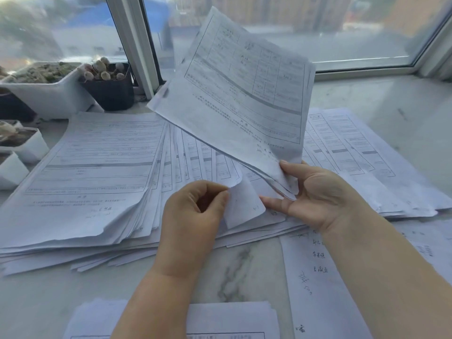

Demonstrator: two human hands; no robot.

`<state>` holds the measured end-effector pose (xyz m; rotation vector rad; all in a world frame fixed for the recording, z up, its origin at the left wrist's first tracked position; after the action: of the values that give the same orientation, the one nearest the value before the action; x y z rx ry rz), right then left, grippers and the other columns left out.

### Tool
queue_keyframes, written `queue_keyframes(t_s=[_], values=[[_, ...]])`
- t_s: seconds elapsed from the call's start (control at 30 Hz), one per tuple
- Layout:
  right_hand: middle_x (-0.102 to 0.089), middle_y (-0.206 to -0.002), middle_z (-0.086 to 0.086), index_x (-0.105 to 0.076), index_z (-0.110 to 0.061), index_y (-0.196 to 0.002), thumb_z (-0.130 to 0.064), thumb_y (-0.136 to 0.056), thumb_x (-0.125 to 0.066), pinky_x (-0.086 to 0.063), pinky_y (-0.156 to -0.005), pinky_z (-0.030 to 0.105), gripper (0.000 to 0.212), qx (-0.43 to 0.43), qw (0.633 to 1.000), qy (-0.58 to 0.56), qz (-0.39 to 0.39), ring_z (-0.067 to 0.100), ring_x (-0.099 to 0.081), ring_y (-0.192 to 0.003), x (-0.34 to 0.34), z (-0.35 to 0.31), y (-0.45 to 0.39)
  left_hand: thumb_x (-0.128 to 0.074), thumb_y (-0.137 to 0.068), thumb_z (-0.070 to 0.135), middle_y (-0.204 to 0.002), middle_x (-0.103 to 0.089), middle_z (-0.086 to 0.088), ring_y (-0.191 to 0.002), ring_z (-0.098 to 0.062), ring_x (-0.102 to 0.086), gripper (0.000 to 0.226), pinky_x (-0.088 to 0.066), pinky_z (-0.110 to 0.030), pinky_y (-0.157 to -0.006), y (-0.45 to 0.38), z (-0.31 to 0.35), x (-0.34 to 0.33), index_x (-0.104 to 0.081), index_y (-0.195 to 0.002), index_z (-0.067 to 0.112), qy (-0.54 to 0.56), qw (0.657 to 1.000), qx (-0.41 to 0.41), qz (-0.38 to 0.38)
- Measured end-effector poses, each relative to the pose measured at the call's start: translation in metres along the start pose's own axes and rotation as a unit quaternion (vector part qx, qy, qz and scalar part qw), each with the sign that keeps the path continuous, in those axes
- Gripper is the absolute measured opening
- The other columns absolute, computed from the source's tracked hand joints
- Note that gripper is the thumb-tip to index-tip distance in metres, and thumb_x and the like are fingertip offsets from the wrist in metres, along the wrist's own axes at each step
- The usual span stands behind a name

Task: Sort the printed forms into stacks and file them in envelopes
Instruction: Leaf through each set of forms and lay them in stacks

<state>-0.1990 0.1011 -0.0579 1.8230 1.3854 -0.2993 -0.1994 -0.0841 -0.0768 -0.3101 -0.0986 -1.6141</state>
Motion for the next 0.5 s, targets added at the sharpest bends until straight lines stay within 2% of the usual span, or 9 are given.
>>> queue_keyframes(t_s=[0.1,0.17,0.23,0.3,0.33,0.4,0.47,0.5], values=[[-0.074,-0.102,0.012,-0.065,-0.009,-0.111,0.0,-0.095,-0.048,-0.052,-0.069,0.068,0.025,0.006,1.0,0.004,0.001,0.033,-0.073,-0.087,0.0,-0.001,0.001,-0.071,-0.083,0.016,-0.055,-0.061,0.011,-0.049,0.002,-0.049,0.016,-0.037,-0.009,-0.051,-0.001,0.0,0.0,-0.069,-0.067,0.017,-0.009,1.0,-0.005,-0.021],[-0.074,-0.103,0.011,-0.065,-0.01,-0.11,-0.001,-0.094,-0.05,-0.052,-0.074,0.067,0.024,0.016,1.0,0.019,0.009,0.031,-0.073,-0.09,0.0,-0.004,0.002,-0.066,-0.086,0.031,-0.057,-0.059,0.01,-0.053,-0.001,-0.051,0.023,-0.038,-0.013,-0.054,0.0,0.001,-0.001,-0.07,-0.066,0.019,-0.028,0.999,-0.021,-0.034],[-0.076,-0.097,0.008,-0.067,-0.012,-0.104,-0.002,-0.094,-0.052,-0.056,-0.078,0.059,0.02,0.031,0.999,0.038,0.019,0.027,-0.074,-0.086,-0.001,-0.008,0.004,-0.063,-0.086,0.037,-0.07,-0.063,0.008,-0.069,-0.004,-0.059,0.022,-0.041,-0.014,-0.064,0.001,0.002,0.001,-0.071,-0.072,0.022,-0.049,0.996,-0.04,-0.058],[-0.076,-0.091,0.006,-0.066,-0.013,-0.099,-0.002,-0.094,-0.052,-0.057,-0.078,0.053,0.019,0.047,0.998,0.03,0.012,0.024,-0.074,-0.078,-0.004,-0.012,0.006,-0.071,-0.082,0.029,-0.088,-0.063,0.016,-0.09,0.003,-0.058,0.006,-0.038,-0.005,-0.076,0.003,0.004,0.004,-0.07,-0.088,0.027,-0.1,0.99,-0.052,-0.082],[-0.076,-0.089,0.006,-0.065,-0.012,-0.099,-0.002,-0.094,-0.051,-0.057,-0.077,0.053,0.019,0.049,0.999,0.022,0.003,0.024,-0.074,-0.076,-0.007,-0.013,0.006,-0.074,-0.079,0.026,-0.098,-0.061,0.019,-0.099,0.005,-0.054,0.021,-0.036,-0.005,-0.085,0.004,0.005,0.005,-0.067,-0.099,0.03,-0.153,0.982,-0.067,-0.088],[-0.076,-0.088,0.005,-0.065,-0.013,-0.101,-0.003,-0.094,-0.051,-0.056,-0.078,0.056,0.019,0.035,0.999,0.024,-0.013,0.022,-0.074,-0.074,-0.012,-0.01,0.006,-0.074,-0.076,0.03,-0.114,-0.054,0.018,-0.112,0.0,-0.044,0.046,-0.03,-0.021,-0.105,0.005,0.003,0.007,-0.058,-0.119,0.03,-0.267,0.953,-0.098,-0.102],[-0.076,-0.093,0.003,-0.066,-0.014,-0.106,-0.005,-0.094,-0.052,-0.052,-0.082,0.062,0.02,0.017,0.998,0.052,-0.013,0.02,-0.074,-0.078,-0.015,-0.005,0.005,-0.072,-0.076,0.036,-0.119,-0.05,0.013,-0.114,-0.004,-0.036,0.055,-0.025,-0.034,-0.111,0.005,0.006,0.007,-0.053,-0.126,0.028,-0.333,0.933,-0.096,-0.096],[-0.076,-0.098,0.003,-0.066,-0.014,-0.109,-0.006,-0.094,-0.053,-0.05,-0.084,0.064,0.022,0.009,0.998,0.069,-0.01,0.02,-0.074,-0.083,-0.016,-0.003,0.005,-0.072,-0.076,0.037,-0.118,-0.051,0.011,-0.113,-0.006,-0.036,0.053,-0.026,-0.034,-0.109,0.004,0.006,0.007,-0.054,-0.124,0.027,-0.343,0.93,-0.096,-0.089]])
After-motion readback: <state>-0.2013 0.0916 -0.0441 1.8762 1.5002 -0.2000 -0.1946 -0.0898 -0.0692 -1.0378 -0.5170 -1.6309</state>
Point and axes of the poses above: each hand's wrist, its own y-axis away from the middle knuckle, its own x-axis out of the back of the hand, z = x × y, the point moved 1 cm from there along -y, towards the middle knuckle
